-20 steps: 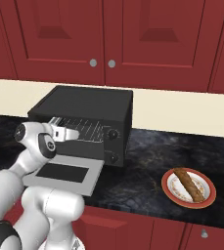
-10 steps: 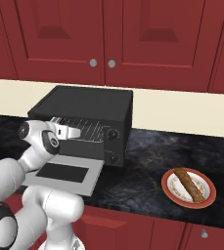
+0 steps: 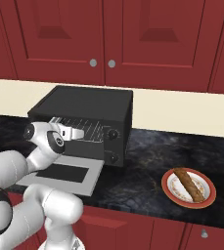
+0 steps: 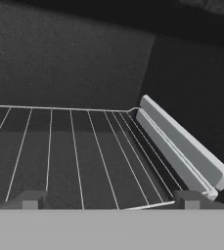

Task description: Pull the toaster oven rack outwards. Pick up the baguette from the plate and place it on the toaster oven rack. Close the toaster oven door fully and set the temperature to the lowest setting.

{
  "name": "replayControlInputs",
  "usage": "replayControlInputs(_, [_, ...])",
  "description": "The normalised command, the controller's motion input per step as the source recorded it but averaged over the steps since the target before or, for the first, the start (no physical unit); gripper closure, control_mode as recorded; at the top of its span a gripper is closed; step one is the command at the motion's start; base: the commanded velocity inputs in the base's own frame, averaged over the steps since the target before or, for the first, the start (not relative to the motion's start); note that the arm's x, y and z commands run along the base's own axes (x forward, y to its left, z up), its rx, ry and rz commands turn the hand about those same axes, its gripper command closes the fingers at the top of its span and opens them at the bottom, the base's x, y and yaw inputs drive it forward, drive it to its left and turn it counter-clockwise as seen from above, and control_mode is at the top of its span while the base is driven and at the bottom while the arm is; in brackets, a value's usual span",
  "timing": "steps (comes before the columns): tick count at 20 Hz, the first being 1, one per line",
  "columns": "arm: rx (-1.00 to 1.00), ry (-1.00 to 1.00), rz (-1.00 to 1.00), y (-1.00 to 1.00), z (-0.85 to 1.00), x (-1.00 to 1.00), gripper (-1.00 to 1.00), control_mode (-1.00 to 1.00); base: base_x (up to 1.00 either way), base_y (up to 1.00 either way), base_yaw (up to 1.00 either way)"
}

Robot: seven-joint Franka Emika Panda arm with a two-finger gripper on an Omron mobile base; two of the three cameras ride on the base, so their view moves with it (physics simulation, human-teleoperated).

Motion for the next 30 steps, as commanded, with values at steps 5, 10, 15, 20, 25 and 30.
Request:
replayControlInputs(5, [0.00, -0.03, 0.00, -0.08, -0.08, 0.20, -1.00, -1.00, 0.00, 0.00, 0.00])
replayControlInputs(10, [0.01, -0.04, 0.00, 0.00, -0.10, 0.18, -1.00, -1.00, 0.00, 0.00, 0.00])
replayControlInputs(15, [0.06, 0.00, 0.00, 0.00, -0.16, 0.18, -1.00, -1.00, 0.00, 0.00, 0.00])
replayControlInputs(20, [0.09, 0.00, 0.00, 0.00, -0.11, 0.23, -1.00, -1.00, 0.00, 0.00, 0.00])
replayControlInputs(25, [0.02, 0.00, 0.00, 0.00, -0.06, 0.25, -1.00, -1.00, 0.00, 0.00, 0.00])
replayControlInputs(30, [0.00, 0.00, 0.00, 0.00, -0.16, 0.25, -1.00, -1.00, 0.00, 0.00, 0.00])
